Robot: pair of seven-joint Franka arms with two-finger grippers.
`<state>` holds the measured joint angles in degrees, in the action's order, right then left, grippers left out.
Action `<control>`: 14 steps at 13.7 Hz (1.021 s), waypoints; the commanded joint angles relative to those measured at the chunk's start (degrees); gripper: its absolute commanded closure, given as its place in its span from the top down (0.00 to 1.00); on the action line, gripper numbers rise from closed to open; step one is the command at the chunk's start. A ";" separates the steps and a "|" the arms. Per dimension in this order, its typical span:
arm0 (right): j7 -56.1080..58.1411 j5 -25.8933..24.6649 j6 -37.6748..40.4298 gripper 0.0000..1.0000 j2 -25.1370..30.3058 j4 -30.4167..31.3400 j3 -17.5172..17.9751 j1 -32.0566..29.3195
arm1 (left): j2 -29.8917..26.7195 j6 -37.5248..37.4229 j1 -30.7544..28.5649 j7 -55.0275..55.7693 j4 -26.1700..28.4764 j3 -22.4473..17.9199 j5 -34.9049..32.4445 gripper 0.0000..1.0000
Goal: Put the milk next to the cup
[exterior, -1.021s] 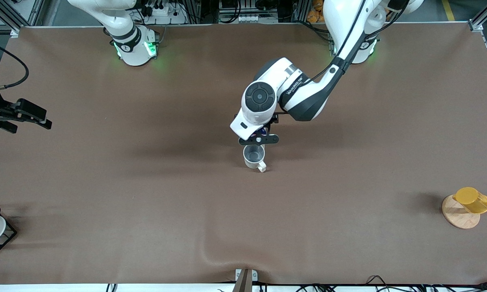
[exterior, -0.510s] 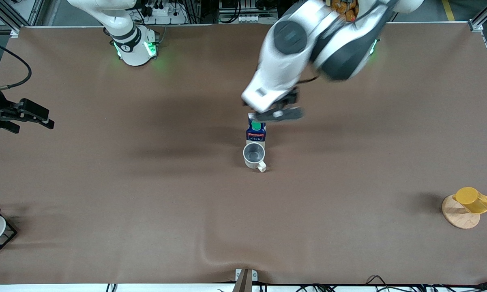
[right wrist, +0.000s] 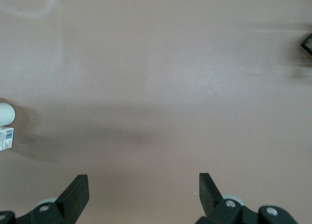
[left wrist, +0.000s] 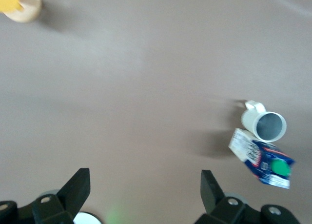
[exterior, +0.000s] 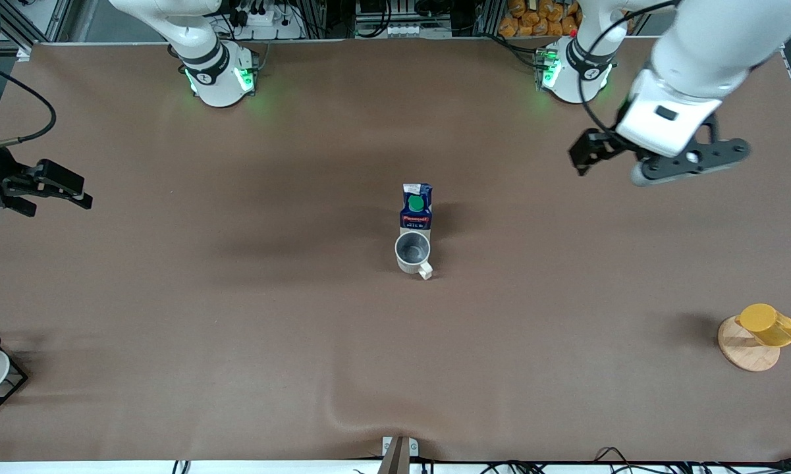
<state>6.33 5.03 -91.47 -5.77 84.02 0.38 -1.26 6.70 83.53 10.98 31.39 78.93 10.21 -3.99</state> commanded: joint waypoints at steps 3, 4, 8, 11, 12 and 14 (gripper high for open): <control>0.08 -0.46 0.59 1.00 2.42 1.50 -0.03 1.26 | -2.56 -0.20 -5.09 -4.14 3.76 0.69 -1.11 1.00; 0.17 -0.46 1.03 1.00 3.04 1.85 -0.12 1.17 | -3.78 -0.55 -5.79 -5.62 5.25 0.42 -1.11 1.00; 0.17 -0.55 0.68 1.00 3.48 2.73 -0.21 0.82 | -7.22 -0.47 -9.66 -6.78 9.83 -0.37 -0.58 1.00; 0.53 -6.05 0.16 1.00 4.27 5.18 -0.21 0.91 | -7.84 -0.73 -10.37 -8.70 10.10 -3.43 2.83 1.00; 0.70 -6.26 -0.72 1.00 4.62 5.54 -0.30 0.73 | -8.19 -0.73 -10.28 -10.19 10.19 -4.32 3.02 1.00; 0.61 -6.87 -0.99 1.00 4.63 5.45 -0.30 0.73 | -9.85 -1.08 -10.37 -10.91 12.11 -4.76 3.02 1.00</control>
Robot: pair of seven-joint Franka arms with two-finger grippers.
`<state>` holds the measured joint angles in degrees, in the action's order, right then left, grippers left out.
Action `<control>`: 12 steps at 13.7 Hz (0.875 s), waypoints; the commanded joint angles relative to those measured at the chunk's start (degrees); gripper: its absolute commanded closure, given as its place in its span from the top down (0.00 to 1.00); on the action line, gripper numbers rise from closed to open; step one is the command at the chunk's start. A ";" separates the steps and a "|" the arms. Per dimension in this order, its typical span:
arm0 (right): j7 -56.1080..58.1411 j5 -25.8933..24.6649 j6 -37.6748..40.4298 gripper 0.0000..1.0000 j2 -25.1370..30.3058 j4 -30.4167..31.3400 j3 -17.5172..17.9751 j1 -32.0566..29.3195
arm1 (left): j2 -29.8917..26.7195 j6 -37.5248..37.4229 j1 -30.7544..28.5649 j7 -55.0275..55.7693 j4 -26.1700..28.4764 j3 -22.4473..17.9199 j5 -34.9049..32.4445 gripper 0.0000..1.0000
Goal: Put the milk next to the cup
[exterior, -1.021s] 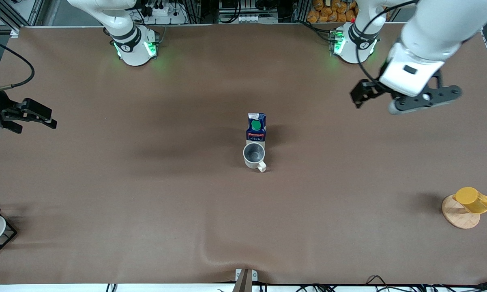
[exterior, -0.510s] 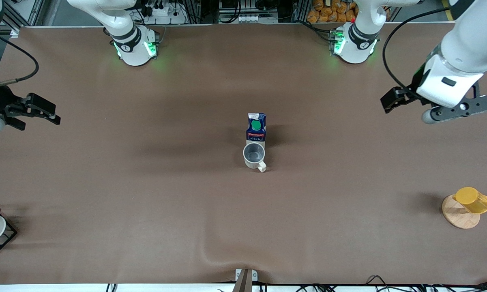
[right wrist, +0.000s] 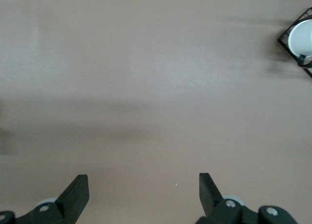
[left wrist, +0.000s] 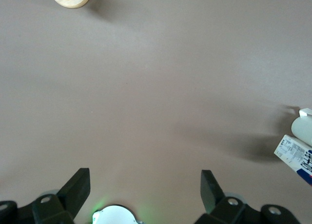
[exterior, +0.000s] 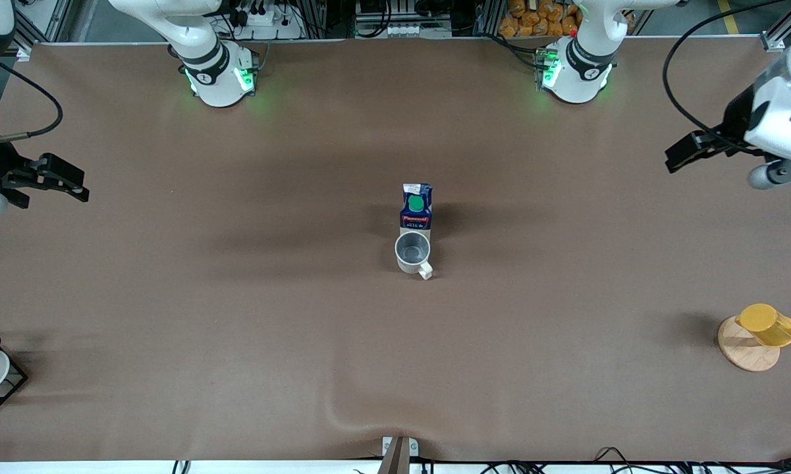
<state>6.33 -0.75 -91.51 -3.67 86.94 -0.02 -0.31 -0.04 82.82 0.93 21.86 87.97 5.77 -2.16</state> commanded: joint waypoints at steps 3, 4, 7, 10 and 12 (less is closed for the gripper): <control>0.18 -0.83 -0.25 1.00 2.52 2.53 0.02 -0.30 | -4.17 -0.38 -0.83 -2.25 4.15 -0.32 1.19 1.00; -0.18 -0.74 -0.07 1.00 2.70 2.62 0.10 -0.04 | -4.17 -0.38 -1.01 -3.56 4.14 -0.40 1.28 1.00; -0.27 -0.39 -0.42 1.00 4.36 4.54 0.19 -0.13 | -3.82 -0.56 -1.01 -4.63 3.80 -1.02 1.19 1.00; -0.27 -0.39 -0.60 1.00 4.81 4.90 0.19 -0.13 | -3.38 -0.64 -1.01 -5.77 2.74 -1.02 3.20 1.00; -0.27 -0.39 -0.60 1.00 4.81 4.90 0.10 -0.21 | -3.38 -0.73 -0.75 -5.95 2.74 -1.19 3.92 1.00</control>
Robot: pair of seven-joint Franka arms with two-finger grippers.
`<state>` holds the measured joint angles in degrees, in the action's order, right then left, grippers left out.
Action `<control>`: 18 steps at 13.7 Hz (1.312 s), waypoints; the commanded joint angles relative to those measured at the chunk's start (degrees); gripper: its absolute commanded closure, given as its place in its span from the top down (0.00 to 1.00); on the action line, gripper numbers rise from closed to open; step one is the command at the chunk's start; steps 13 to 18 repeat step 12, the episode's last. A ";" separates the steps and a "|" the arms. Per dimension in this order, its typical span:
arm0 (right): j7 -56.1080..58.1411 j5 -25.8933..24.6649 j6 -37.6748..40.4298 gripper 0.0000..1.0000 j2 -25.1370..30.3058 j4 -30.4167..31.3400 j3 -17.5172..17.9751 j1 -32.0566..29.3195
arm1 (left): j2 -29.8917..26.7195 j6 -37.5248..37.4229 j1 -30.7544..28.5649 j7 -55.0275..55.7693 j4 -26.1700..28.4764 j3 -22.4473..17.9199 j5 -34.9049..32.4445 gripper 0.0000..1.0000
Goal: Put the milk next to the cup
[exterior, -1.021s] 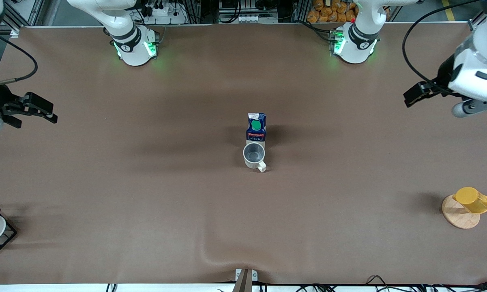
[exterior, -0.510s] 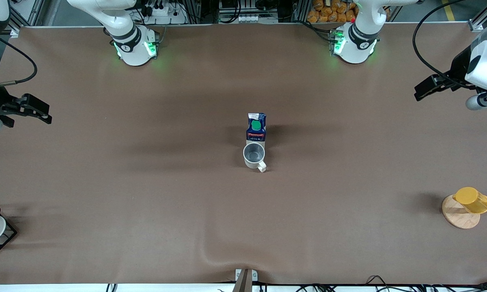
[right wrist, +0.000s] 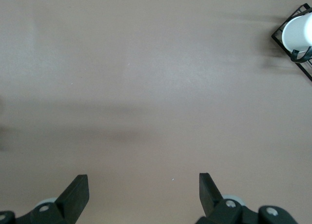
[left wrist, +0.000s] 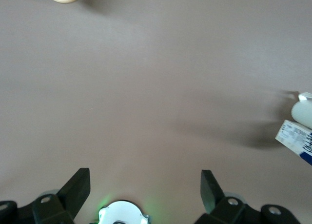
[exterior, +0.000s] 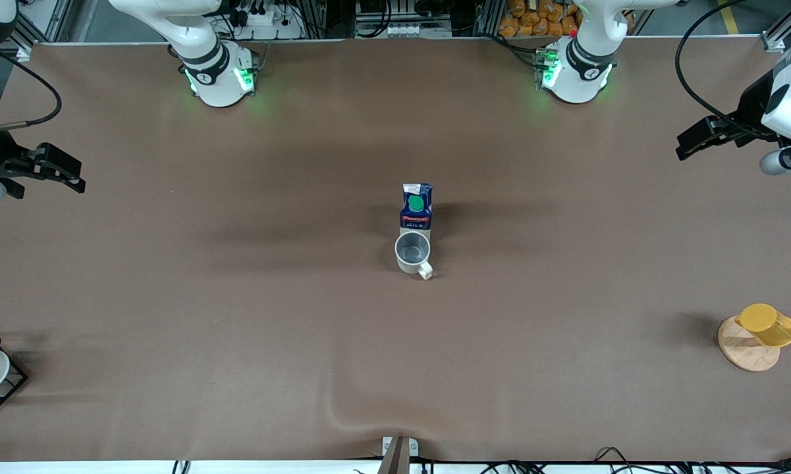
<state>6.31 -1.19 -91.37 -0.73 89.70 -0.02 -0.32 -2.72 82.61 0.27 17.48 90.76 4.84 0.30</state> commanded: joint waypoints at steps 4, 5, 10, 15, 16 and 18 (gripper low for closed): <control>-0.25 0.04 -0.48 1.00 1.87 2.14 0.11 -0.12 | -0.97 -1.40 0.17 -2.88 -0.06 -0.18 1.45 1.00; -0.25 0.04 -0.48 1.00 1.87 2.14 0.11 -0.12 | -0.97 -1.40 0.17 -4.71 -0.06 -0.18 0.93 1.00; -0.16 0.04 -0.48 1.00 1.78 2.14 0.11 -0.30 | -0.97 -1.40 0.17 -9.82 0.03 -0.27 -1.00 1.00; -0.16 0.04 -0.56 1.00 1.70 2.14 0.11 -0.30 | -0.88 -1.40 0.17 -9.83 -0.06 -0.18 -1.01 1.00; -0.16 0.04 -0.56 1.00 1.70 2.14 0.11 -0.30 | -0.88 -1.40 0.17 -9.83 -0.06 -0.18 -1.01 1.00; -0.16 0.04 -0.56 1.00 1.70 2.14 0.11 -0.30 | -0.88 -1.40 0.17 -9.83 -0.06 -0.18 -1.01 1.00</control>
